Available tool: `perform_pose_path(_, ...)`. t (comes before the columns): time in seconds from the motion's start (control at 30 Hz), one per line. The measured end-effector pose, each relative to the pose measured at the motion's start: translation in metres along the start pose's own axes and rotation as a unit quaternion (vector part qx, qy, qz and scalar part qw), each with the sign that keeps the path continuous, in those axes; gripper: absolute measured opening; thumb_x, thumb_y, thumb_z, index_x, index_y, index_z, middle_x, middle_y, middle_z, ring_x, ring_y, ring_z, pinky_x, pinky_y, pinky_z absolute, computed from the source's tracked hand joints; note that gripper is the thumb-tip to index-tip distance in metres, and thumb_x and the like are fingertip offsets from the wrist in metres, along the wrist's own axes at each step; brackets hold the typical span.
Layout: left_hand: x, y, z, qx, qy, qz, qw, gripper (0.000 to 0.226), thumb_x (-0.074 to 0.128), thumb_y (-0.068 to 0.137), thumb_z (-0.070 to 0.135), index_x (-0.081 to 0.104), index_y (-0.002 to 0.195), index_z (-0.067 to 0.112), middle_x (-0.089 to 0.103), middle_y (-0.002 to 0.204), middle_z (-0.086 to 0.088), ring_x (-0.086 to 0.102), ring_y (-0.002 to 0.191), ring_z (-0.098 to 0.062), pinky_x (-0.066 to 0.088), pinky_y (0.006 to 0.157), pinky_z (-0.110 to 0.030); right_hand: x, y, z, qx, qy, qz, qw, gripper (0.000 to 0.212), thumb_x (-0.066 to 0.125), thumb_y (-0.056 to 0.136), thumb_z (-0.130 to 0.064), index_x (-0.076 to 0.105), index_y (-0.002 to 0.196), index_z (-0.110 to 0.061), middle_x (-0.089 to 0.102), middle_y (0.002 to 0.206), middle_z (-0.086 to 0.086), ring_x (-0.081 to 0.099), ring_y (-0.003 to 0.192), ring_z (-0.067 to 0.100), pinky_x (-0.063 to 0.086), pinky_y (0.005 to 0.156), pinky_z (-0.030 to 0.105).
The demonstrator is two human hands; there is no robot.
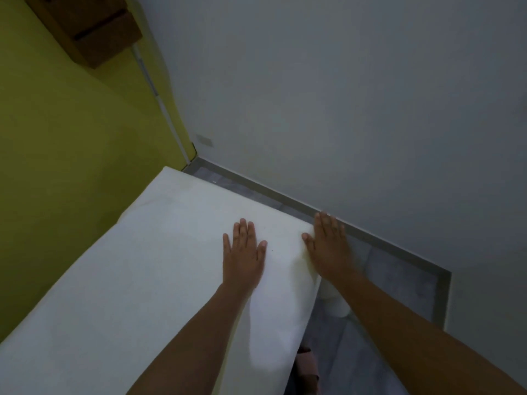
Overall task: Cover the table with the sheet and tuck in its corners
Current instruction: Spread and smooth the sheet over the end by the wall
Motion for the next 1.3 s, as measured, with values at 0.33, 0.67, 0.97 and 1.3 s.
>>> perform_pose_path(0.33,0.001,-0.026,0.075,0.031,-0.004,-0.036,0.999,0.060,0.009,0.101,0.041,-0.001,0.152,0.010,-0.005,0.161,-0.008,-0.007,0.148,-0.020,-0.007,0.119,-0.042,-0.015,-0.041,0.044,-0.081,-0.088,-0.075,0.990,0.061,0.007,0.099,-0.040,0.003,0.151,-0.009,0.001,0.160,0.010,-0.001,0.147,0.026,-0.002,0.117,0.042)
perform_pose_path(0.67,0.011,0.026,0.183,0.041,0.066,-0.094,0.993,0.057,0.016,0.103,0.037,0.011,0.152,0.008,0.011,0.160,-0.010,0.005,0.148,-0.024,-0.001,0.117,-0.048,-0.055,0.000,0.144,-0.085,-0.115,-0.190,0.971,0.062,0.027,0.101,-0.042,0.013,0.151,-0.009,0.007,0.159,0.013,0.009,0.145,0.031,0.010,0.116,0.046)
perform_pose_path(0.97,0.024,0.080,0.227,-0.012,0.057,-0.155,0.986,0.057,0.019,0.101,0.044,0.029,0.145,0.009,0.036,0.149,-0.014,0.034,0.137,-0.030,0.021,0.113,-0.047,-0.083,0.078,0.186,-0.121,-0.141,-0.192,0.964,0.062,0.029,0.098,-0.046,0.015,0.151,-0.018,0.011,0.159,0.007,0.010,0.145,0.031,0.008,0.116,0.051)
perform_pose_path(1.3,0.010,0.181,0.192,-0.077,0.068,-0.124,0.987,0.059,0.022,0.101,0.042,0.018,0.150,0.010,0.021,0.157,-0.013,0.019,0.145,-0.029,0.014,0.117,-0.046,-0.082,0.197,0.147,-0.197,-0.137,-0.208,0.948,0.058,0.025,0.101,-0.041,0.013,0.151,-0.014,0.011,0.160,0.005,0.009,0.145,0.029,0.007,0.116,0.048)
Point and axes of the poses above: each hand's wrist, its own y-axis towards the middle knuckle, its own x-axis out of the palm, z = x × y, the point moved 2 cm from there along y, towards the middle knuckle
